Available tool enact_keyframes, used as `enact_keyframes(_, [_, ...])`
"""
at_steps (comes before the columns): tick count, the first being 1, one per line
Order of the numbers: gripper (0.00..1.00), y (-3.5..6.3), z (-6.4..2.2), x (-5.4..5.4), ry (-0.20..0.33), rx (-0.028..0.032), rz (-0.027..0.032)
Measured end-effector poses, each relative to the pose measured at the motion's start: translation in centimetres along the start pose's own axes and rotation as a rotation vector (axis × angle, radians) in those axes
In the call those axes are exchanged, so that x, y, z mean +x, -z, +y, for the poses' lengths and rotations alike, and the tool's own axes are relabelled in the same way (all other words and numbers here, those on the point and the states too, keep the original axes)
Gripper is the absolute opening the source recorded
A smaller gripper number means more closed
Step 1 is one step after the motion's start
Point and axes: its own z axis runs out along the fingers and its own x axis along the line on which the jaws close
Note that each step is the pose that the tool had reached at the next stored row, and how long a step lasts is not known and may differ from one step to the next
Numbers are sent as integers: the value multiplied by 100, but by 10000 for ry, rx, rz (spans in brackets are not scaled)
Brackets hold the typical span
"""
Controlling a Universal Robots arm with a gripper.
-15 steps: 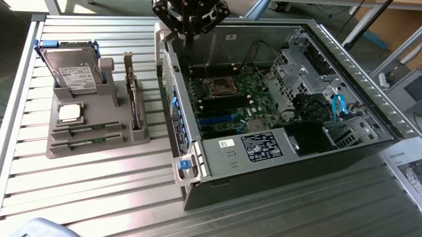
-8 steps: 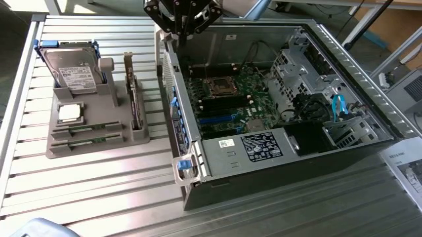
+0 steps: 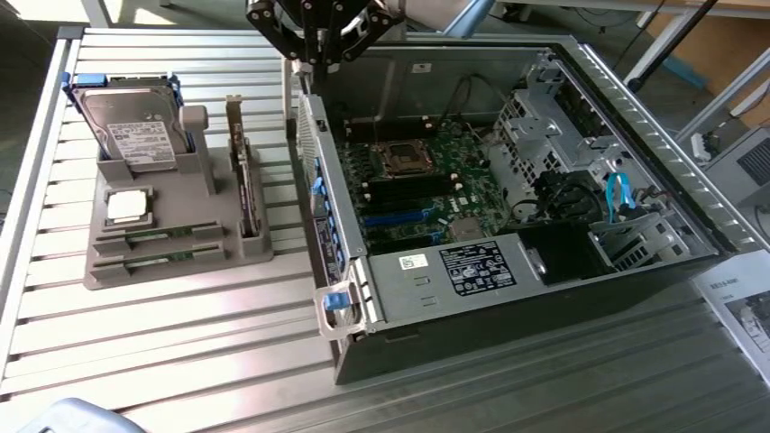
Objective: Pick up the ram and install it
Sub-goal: 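Reach for the ram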
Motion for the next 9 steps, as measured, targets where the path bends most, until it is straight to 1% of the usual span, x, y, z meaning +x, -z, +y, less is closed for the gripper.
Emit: enact_keyframes(9, [10, 5, -12, 155, -1, 1, 1])
